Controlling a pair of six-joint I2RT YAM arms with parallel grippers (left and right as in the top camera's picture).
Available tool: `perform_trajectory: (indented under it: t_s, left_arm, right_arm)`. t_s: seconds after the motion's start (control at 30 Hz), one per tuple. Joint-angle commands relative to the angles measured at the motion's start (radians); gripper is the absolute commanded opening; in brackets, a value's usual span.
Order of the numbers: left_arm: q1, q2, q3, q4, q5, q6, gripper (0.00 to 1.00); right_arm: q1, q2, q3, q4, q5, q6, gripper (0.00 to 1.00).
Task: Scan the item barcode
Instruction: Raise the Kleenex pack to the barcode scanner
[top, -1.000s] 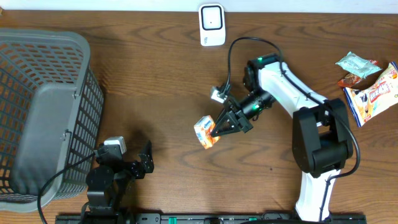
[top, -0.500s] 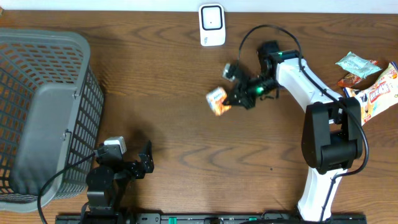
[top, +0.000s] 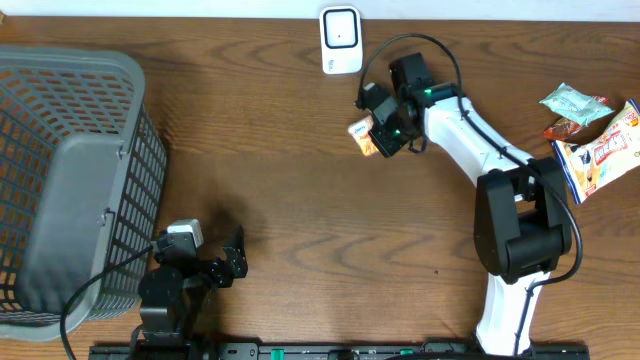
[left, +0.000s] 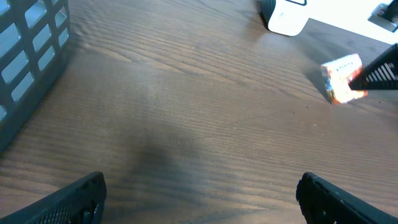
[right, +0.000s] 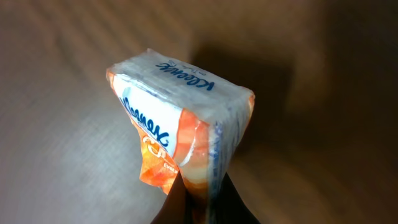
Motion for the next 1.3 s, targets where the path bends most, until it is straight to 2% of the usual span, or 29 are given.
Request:
perform_trajectory:
  t_s: [0.0, 0.3, 0.93, 1.07, 1.27]
  left_arm:
    - [-0.003, -0.002, -0.014, -0.015, 0.009, -0.01, 0.98]
    - [-0.003, -0.002, -0.014, -0.015, 0.009, -0.01, 0.98]
    - [-0.003, -0.002, -0.014, -0.015, 0.009, -0.01, 0.98]
    - [-0.003, -0.002, -0.014, -0.015, 0.009, -0.01, 0.98]
    - [-0.003, -0.002, -0.014, -0.015, 0.009, -0.01, 0.98]
  right_arm:
    - [0.026, -0.029, 0.024, 0.041, 0.14, 0.028, 0.01]
    - [0.051, -0.029, 0.024, 0.189, 0.294, 0.028, 0.01]
    - [0.046, -0.028, 0.024, 0.388, 0.349, -0.003, 0.01]
    - [0.044, -0.028, 0.026, 0.442, 0.349, -0.039, 0.01]
    - [0.046, -0.027, 0.034, 0.571, 0.393, -0.168, 0.01]
